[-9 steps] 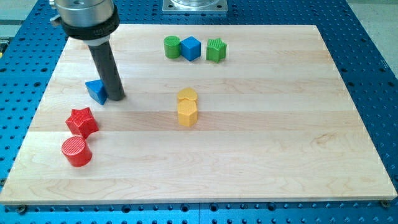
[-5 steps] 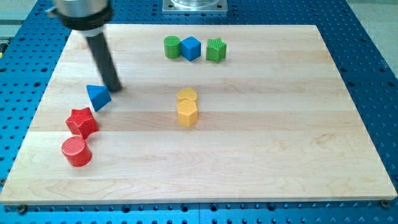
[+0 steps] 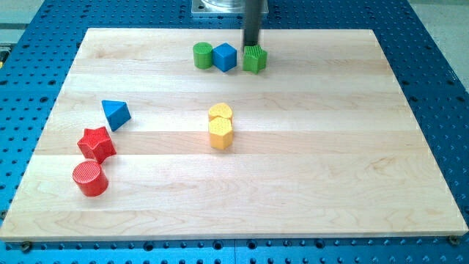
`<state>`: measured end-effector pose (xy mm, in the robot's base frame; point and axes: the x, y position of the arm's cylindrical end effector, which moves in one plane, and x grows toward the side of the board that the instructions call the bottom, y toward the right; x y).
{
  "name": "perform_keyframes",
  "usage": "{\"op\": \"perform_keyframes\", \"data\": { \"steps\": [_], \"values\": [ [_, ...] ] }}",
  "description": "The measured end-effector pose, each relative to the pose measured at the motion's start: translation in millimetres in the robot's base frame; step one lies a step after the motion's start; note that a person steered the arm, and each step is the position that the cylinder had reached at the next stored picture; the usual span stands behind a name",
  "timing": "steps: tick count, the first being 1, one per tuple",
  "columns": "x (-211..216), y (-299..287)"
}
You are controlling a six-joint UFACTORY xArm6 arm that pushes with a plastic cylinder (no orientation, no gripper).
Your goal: Drag the blue cube above the blue triangle
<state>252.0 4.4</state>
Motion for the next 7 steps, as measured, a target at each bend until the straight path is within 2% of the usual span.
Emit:
{"op": "perform_keyframes", "data": {
  "steps": [1, 2, 4, 5, 6, 7],
  "values": [
    [50, -46],
    [87, -39],
    [138, 57],
    [153, 32],
    [131, -15],
    [120, -103]
  ]
}}
